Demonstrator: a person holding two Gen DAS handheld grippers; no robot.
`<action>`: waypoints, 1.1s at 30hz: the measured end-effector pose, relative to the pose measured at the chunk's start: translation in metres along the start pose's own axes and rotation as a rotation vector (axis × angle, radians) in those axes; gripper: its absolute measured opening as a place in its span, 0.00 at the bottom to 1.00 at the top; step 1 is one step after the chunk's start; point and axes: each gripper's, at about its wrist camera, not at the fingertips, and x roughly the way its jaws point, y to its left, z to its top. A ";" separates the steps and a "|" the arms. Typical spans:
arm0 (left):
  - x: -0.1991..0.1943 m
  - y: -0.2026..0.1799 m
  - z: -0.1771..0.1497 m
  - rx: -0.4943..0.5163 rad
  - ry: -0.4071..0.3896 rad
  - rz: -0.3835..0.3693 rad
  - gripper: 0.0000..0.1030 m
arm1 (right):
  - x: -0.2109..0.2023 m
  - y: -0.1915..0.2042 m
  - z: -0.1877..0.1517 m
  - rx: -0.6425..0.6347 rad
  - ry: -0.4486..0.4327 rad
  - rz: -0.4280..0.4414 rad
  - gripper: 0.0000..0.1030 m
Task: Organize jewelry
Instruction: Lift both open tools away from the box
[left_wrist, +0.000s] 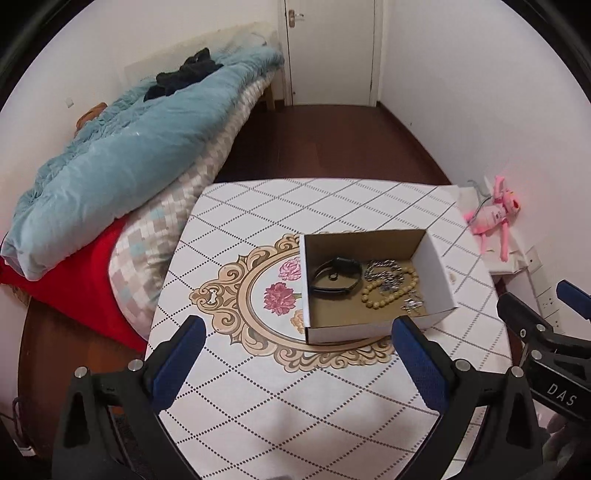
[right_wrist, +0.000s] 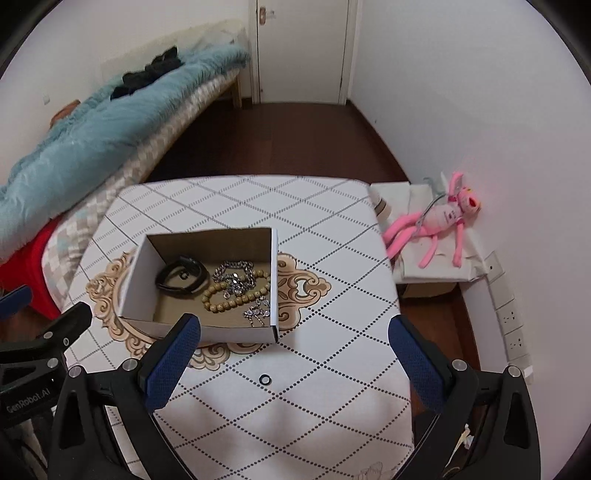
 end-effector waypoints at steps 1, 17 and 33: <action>-0.007 0.000 0.000 -0.003 -0.009 -0.008 1.00 | -0.008 -0.001 0.000 0.004 -0.014 0.000 1.00; -0.066 -0.005 -0.002 -0.016 -0.099 -0.067 1.00 | -0.093 -0.013 -0.007 0.038 -0.158 0.013 1.00; 0.017 0.002 -0.036 -0.022 0.046 0.036 1.00 | 0.018 -0.016 -0.048 0.053 0.049 0.065 0.78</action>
